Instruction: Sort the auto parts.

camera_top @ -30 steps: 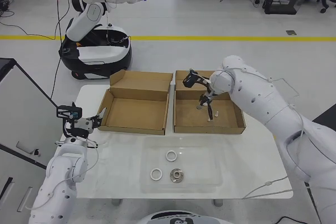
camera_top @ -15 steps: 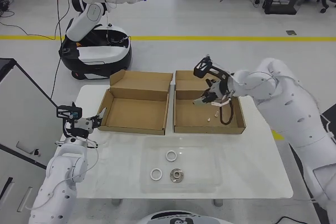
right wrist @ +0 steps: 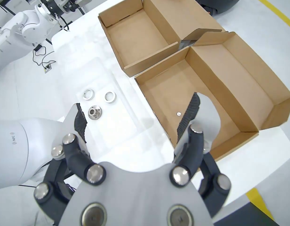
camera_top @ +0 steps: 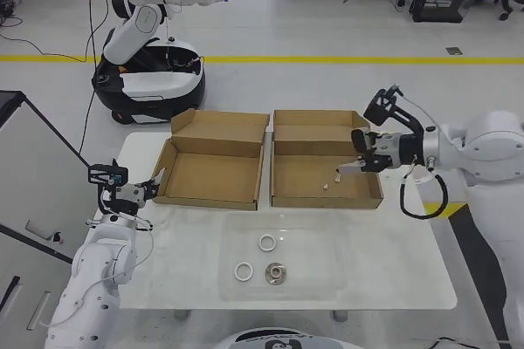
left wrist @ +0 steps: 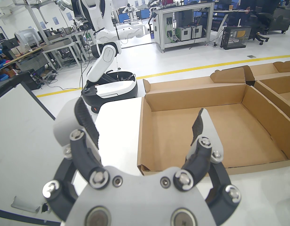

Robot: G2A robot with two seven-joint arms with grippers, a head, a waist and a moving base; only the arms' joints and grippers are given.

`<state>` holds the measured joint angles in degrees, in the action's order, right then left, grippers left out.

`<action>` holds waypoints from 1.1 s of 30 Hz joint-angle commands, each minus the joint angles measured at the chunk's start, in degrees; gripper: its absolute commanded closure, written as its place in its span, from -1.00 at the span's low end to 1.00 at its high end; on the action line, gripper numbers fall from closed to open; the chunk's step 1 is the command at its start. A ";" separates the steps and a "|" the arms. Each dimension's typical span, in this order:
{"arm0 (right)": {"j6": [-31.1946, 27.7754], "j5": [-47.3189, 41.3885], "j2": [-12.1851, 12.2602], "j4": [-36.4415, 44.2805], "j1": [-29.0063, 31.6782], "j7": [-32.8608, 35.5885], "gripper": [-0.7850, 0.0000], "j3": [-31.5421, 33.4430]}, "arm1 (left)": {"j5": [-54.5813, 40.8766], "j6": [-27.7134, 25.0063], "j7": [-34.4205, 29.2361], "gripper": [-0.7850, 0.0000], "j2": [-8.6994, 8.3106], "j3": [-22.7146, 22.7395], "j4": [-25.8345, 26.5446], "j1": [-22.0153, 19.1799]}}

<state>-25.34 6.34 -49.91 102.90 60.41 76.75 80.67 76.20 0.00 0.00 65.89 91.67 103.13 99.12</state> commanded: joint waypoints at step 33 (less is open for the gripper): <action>-3.49 -17.08 2.94 4.75 11.79 -1.28 -1.00 14.75 | 0.00 0.00 0.00 -1.00 0.00 0.00 0.00 0.00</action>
<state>-28.82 -10.73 -46.97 107.65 72.20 75.47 95.42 76.20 0.00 0.00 65.89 91.67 103.13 99.12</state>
